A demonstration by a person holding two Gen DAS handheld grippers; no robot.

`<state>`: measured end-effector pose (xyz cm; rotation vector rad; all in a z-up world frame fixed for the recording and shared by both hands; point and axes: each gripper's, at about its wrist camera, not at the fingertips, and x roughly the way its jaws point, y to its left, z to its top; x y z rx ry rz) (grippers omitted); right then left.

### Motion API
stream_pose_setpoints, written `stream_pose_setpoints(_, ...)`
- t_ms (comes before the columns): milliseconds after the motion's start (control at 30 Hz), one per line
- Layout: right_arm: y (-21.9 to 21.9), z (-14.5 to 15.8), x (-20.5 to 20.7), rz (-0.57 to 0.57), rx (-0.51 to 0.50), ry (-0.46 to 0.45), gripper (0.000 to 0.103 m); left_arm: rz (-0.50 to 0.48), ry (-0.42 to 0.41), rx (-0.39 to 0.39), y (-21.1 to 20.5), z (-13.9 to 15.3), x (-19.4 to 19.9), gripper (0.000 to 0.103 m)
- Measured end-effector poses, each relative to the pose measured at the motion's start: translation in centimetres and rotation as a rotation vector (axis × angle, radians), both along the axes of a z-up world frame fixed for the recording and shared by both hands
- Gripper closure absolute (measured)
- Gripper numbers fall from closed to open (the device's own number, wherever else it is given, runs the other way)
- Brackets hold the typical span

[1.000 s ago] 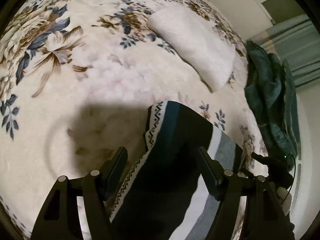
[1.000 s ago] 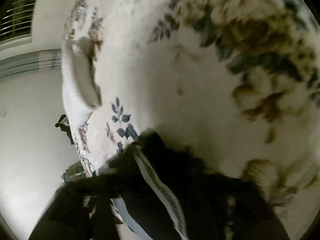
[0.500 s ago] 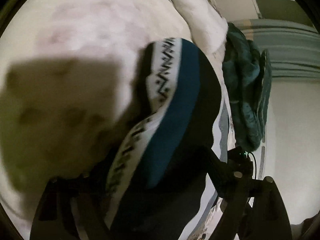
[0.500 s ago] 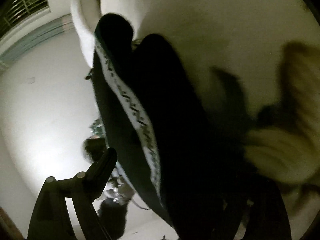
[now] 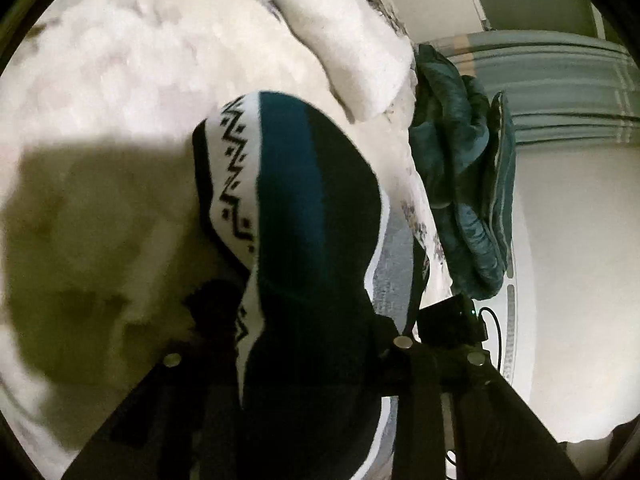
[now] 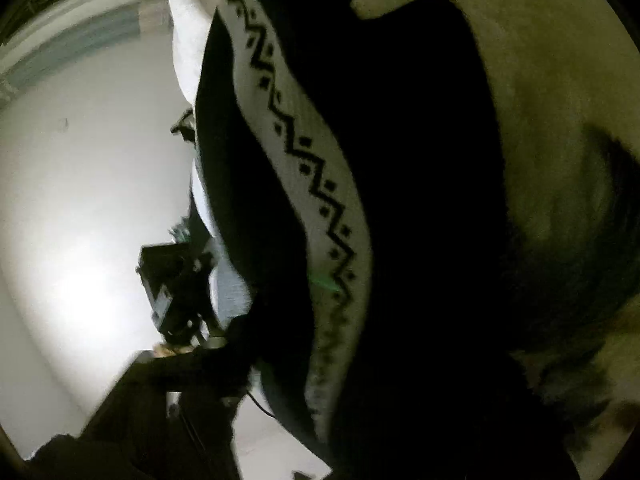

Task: Fold small clothes

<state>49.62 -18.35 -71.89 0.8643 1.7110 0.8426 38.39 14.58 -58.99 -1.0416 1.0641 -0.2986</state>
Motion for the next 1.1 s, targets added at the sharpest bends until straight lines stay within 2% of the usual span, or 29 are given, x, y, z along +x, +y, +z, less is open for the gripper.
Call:
stream_pose_setpoints(233, 0.1, 3.6, -1.2, -0.103, -0.077, -0.045, 0.069, -0.073, 0.021, 0.013, 1.4, 2.0, 2.0, 0.079)
stream_pose_setpoints(433, 1.8, 8.8, -0.6, -0.236, -0.096, -0.105, 0.07, -0.182, -0.038, 0.039, 3.5, 7.0, 7.8, 0.079)
stream_pose_setpoints(533, 3.2, 11.7, 1.2, -0.291, -0.087, -0.144, 0.07, -0.223, -0.08, 0.055, 4.9, 9.8, 11.4, 0.079)
stream_pose_setpoints(667, 6.4, 16.0, 6.4, -0.341, -0.075, -0.205, 0.07, -0.244, -0.145, 0.091, 8.0, 13.3, 18.0, 0.079)
stream_pose_setpoints(767, 9.3, 17.9, 12.0, -0.346, -0.075, -0.256, 0.07, -0.233, -0.178, 0.115, 10.5, 14.4, 22.5, 0.079)
stream_pose_setpoints(900, 12.6, 18.1, 18.9, -0.333, -0.11, -0.285, 0.07, -0.231, -0.194, 0.159, 13.8, 13.7, 29.1, 0.079)
stream_pose_setpoints(1033, 15.3, 16.1, 23.8, -0.297, -0.189, -0.268, 0.07, -0.246, -0.13, 0.219, 15.9, 9.6, 34.0, 0.078)
stream_pose_setpoints(1100, 15.9, 14.6, 25.4, -0.271, -0.24, -0.249, 0.07, -0.254, -0.085, 0.228, 16.8, 7.4, 35.0, 0.078)
